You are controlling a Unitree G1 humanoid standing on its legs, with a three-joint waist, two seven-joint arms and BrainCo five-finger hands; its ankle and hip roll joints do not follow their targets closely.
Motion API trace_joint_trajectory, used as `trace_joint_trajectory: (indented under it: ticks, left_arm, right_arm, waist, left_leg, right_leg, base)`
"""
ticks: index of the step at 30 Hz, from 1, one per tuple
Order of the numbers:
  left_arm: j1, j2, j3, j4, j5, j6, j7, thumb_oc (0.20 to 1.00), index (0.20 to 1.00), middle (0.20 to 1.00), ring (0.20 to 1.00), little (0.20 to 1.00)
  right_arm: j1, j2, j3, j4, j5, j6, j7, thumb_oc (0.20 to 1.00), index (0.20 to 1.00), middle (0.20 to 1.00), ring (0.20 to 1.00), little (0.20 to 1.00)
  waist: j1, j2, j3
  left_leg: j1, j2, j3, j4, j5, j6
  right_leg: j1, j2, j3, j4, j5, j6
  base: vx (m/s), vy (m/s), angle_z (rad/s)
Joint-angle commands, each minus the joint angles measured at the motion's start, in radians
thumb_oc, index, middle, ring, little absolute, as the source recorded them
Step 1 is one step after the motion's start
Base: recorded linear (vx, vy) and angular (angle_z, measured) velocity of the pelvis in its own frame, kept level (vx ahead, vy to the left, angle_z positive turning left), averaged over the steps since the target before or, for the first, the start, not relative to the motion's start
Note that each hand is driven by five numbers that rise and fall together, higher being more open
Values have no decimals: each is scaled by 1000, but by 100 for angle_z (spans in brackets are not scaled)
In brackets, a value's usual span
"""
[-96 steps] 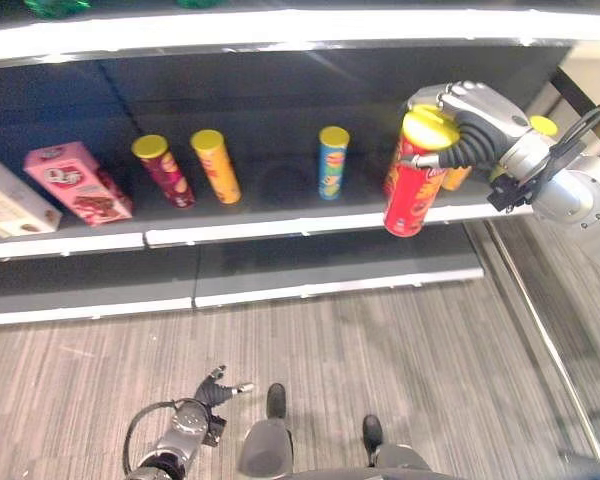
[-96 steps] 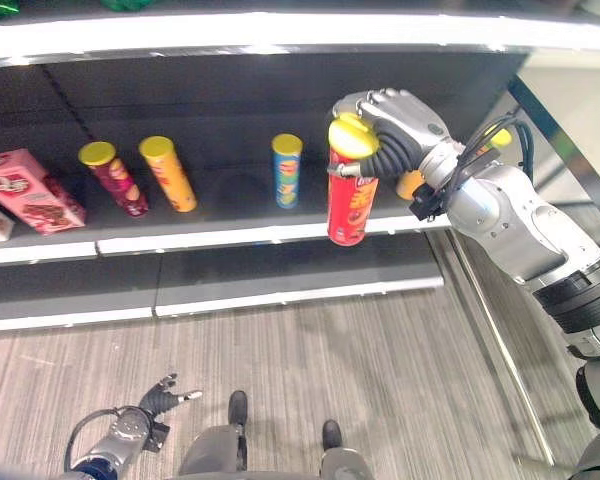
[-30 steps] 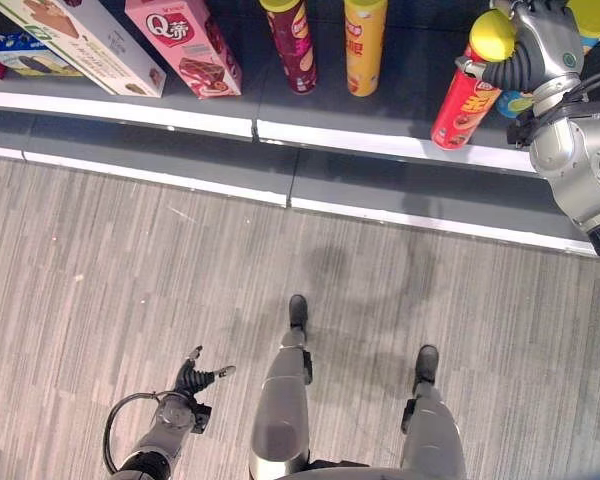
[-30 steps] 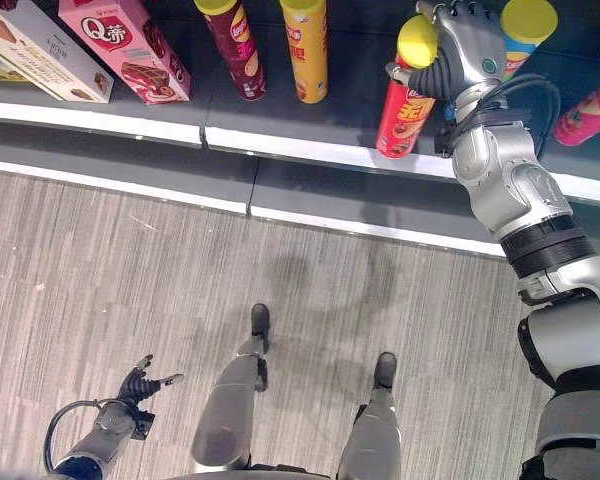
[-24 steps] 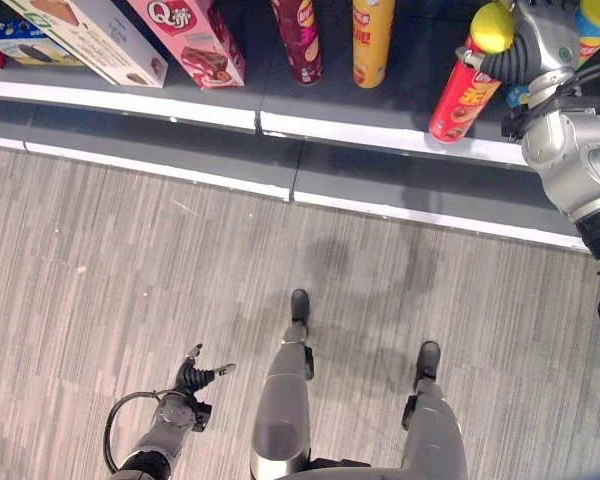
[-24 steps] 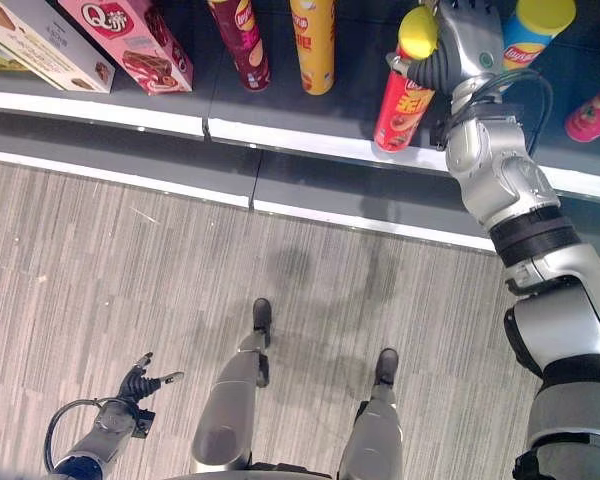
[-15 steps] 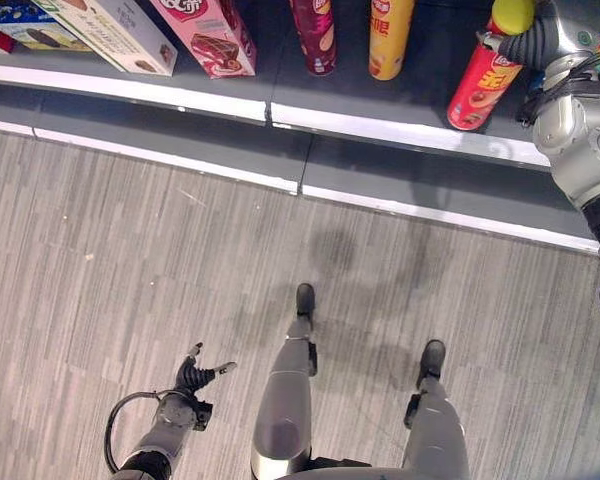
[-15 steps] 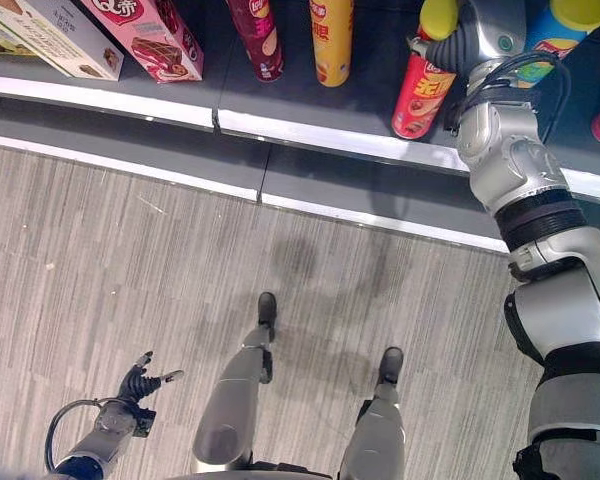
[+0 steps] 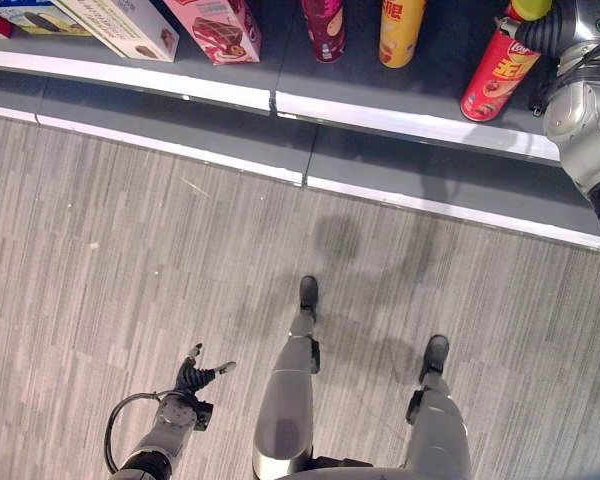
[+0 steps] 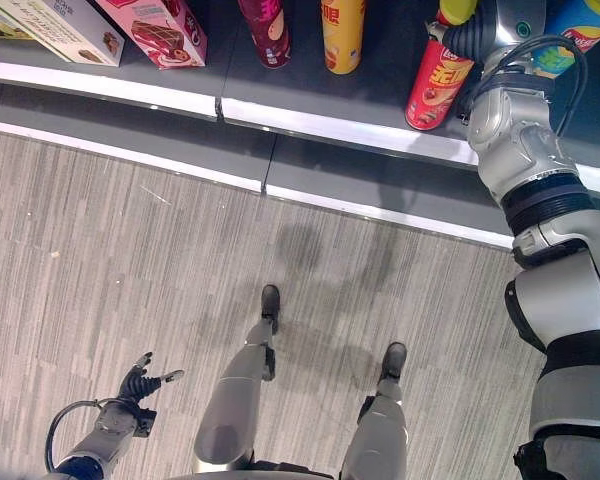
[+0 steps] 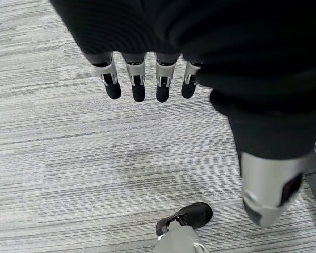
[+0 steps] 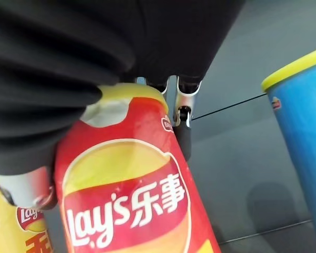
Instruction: Put the goods on the table back onto the shelves and tidy them up.
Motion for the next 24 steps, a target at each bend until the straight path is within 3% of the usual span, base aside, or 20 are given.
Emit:
trace_joint_trajectory:
  ticks: [1, 24]
  left_arm:
    - [-62, 42, -60, 20, -44, -13, 27, 1000, 1000, 1000, 1000, 1000]
    - [-72, 33, -77, 39, -62, -20, 42, 1000, 1000, 1000, 1000, 1000]
  right_arm:
    - [-154, -26, 54, 42, 42, -10, -60, 200, 200, 200, 200, 200]
    - [-234, -15, 96, 206, 127, -15, -77, 200, 200, 200, 200, 200]
  waist:
    - [35, 6, -30]
    - [67, 28, -33]
  left_leg:
    - [40, 76, 5, 11, -88, -118]
    - [30, 58, -11, -11, -79, -116]
  right_leg:
    - [-130, -2, 76, 124, -1, 18]
    - [-123, -11, 57, 125, 1, 18]
  base:
    - [22, -6, 12]
    - [10, -6, 2]
